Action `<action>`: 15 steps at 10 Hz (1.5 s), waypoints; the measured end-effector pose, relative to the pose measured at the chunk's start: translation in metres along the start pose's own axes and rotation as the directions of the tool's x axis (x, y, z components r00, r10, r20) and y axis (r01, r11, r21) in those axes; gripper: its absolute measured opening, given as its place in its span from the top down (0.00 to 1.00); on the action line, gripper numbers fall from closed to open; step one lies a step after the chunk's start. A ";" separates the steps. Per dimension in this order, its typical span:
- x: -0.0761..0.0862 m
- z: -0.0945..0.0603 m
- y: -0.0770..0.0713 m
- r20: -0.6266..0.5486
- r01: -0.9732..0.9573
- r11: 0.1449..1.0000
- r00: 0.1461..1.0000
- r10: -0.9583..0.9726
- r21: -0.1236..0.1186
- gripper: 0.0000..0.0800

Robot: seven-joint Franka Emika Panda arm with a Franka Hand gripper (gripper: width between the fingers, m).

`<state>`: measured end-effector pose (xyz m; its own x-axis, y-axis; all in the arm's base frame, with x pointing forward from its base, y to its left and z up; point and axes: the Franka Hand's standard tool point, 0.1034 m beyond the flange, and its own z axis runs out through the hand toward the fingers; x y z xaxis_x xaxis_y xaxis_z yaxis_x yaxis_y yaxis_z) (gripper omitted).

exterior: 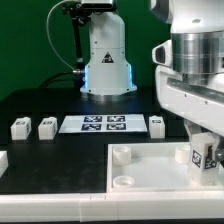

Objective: Assemble one leg

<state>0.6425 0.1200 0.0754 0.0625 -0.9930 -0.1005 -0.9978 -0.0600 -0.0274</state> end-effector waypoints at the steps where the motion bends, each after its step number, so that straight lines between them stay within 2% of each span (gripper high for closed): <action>1: -0.001 0.001 0.001 0.000 -0.073 0.997 0.997 0.073 -0.001 0.63; 4: -0.001 0.002 0.001 -0.001 -0.035 0.999 0.999 0.035 -0.003 0.63; 5: 0.000 0.001 0.001 -0.004 0.018 1.000 1.000 -0.018 -0.002 0.53; 6: 0.002 -0.001 -0.002 -0.012 0.271 0.963 0.963 -0.271 0.005 0.31; 7: 0.003 0.000 -0.002 -0.016 0.444 0.896 0.896 -0.444 0.006 0.31; 8: 0.003 0.000 -0.002 -0.016 0.483 0.876 0.876 -0.483 0.004 0.21; 10: 0.004 0.000 -0.002 -0.019 0.634 0.773 0.773 -0.634 -0.001 0.20; 11: 0.004 0.000 -0.002 -0.020 0.721 0.693 0.693 -0.720 -0.005 0.19; 12: 0.008 0.002 -0.001 -0.030 0.874 0.484 0.483 -0.875 -0.043 0.19; 13: 0.011 -0.001 -0.002 -0.024 0.952 0.299 0.298 -0.954 -0.068 0.19; 14: 0.009 -0.004 -0.004 -0.030 0.968 0.237 0.235 -0.971 -0.079 0.19; 15: 0.010 -0.002 -0.003 -0.027 0.967 0.241 0.240 -0.970 -0.080 0.25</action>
Offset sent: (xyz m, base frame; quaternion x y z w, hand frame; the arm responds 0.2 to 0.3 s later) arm 0.0000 0.0000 0.0000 0.0000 0.0000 -0.0899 0.9960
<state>0.6459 0.1098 0.0769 0.9828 -0.1825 0.0294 -0.1818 -0.9830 -0.0244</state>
